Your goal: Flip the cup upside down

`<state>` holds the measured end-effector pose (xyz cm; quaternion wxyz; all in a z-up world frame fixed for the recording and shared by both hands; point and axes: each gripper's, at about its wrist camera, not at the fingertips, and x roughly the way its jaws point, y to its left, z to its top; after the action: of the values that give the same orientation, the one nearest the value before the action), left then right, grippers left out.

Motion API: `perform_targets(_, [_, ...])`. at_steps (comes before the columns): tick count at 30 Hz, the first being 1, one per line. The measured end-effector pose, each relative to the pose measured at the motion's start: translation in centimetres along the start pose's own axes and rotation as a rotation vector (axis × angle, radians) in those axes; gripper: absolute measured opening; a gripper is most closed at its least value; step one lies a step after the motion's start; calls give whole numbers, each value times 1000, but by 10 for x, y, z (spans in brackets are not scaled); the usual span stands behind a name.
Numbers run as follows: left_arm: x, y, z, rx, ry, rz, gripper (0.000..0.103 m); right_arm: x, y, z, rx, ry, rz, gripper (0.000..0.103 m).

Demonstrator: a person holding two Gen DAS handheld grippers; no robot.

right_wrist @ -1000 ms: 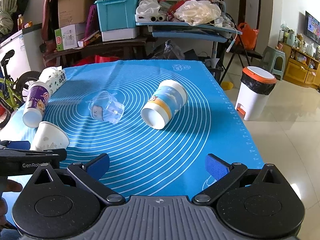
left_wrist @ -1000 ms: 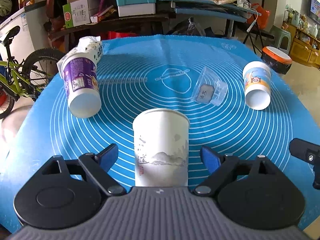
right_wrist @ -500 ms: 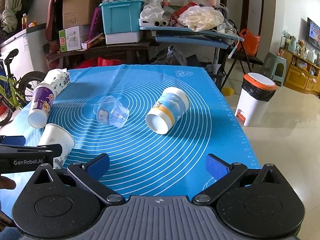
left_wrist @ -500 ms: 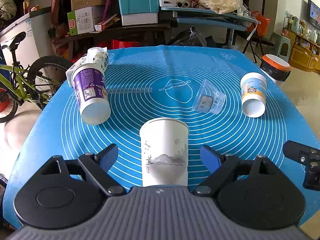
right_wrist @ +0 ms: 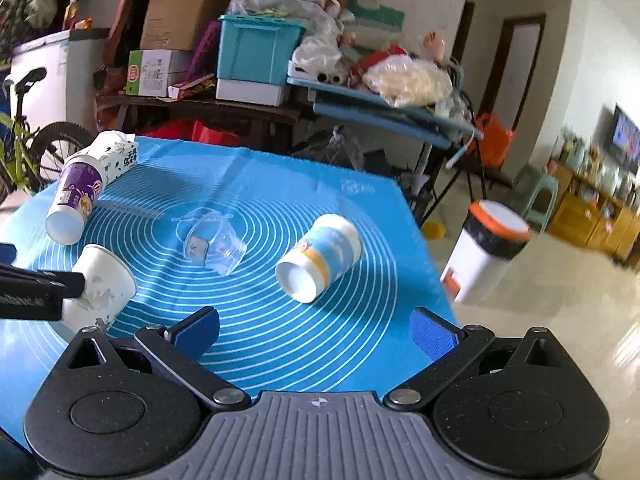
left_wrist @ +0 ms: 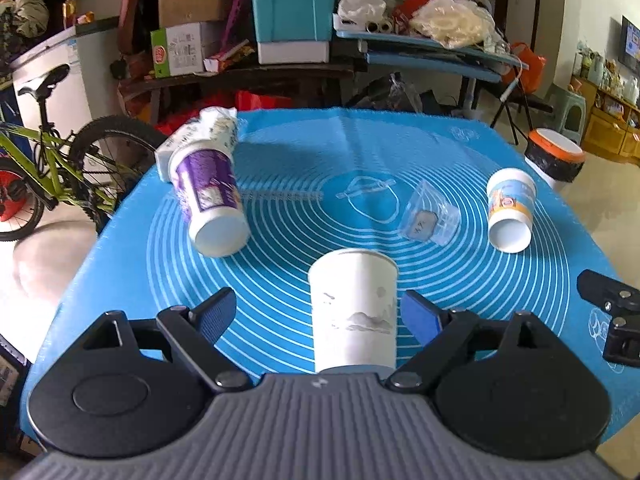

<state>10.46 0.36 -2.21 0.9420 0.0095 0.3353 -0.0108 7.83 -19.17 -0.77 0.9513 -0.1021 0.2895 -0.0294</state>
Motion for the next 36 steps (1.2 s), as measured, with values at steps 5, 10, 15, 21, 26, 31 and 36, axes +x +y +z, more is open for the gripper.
perform_targets(5, [-14,15,-1,3,-53,61,95,-8,15,18,-198,-44,-71,103])
perform_targets(10, [-17,34,-11,27,-68,97,96,-12,53,34,-602,-89,-168,103])
perform_targets(15, [-11,57,-25,10,-28,102,96,-10,99,35,-1047,-132,-239,103])
perform_targets(21, [-8,86,-37,-38,-14,127,96,9,148,10,-1667,-190,-304,103])
perform_targets(26, [-5,105,-40,-72,-19,141,96,19,162,-22,-2194,-283,-324,103])
perform_targets(31, [-2,115,-40,-81,-28,136,96,24,173,-43,-2568,-206,-255,103])
perform_targets(36, [4,125,-40,-89,-29,132,96,48,186,-59,-2721,-138,-204,103])
